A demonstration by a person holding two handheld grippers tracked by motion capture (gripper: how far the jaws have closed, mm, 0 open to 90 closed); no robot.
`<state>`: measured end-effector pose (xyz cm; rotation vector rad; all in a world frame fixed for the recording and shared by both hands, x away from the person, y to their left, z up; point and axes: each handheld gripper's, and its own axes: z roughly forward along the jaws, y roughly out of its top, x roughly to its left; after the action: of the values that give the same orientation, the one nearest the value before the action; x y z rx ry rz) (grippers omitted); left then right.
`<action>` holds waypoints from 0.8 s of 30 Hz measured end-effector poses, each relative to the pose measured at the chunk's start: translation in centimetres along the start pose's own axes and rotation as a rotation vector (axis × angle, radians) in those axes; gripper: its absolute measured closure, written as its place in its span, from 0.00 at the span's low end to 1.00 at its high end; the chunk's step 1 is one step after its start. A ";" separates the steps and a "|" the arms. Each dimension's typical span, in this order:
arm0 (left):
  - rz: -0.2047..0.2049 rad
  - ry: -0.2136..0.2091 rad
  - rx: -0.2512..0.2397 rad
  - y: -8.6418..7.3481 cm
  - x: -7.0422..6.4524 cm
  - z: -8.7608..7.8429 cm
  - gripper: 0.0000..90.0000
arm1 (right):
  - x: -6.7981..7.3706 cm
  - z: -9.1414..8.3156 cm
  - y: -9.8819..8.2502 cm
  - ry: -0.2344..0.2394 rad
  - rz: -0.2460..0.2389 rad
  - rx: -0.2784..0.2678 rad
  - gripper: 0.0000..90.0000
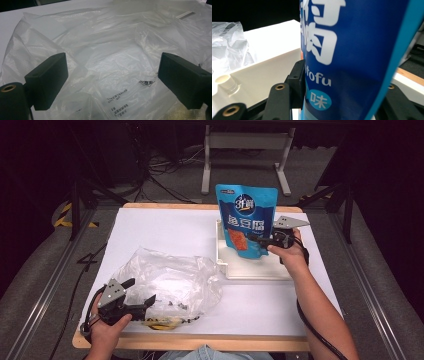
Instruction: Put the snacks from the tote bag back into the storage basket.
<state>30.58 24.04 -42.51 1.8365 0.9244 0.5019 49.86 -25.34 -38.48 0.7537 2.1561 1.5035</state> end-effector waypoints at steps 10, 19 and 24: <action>-0.002 -0.002 0.003 0.0 0.0 0.1 0.11 | -0.1 -0.6 -0.5 -0.011 -0.019 0.041 0.55; -0.005 -0.003 0.004 0.0 0.0 0.1 0.11 | -0.3 -0.9 -0.8 -0.014 0.008 0.047 0.52; -0.003 -0.004 0.004 0.0 0.0 0.1 0.11 | -0.3 -1.0 -0.9 -0.025 0.003 0.055 0.50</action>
<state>30.65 23.96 -42.60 1.8387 0.9263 0.4950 49.30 -26.48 -38.94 0.7902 2.1874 1.4337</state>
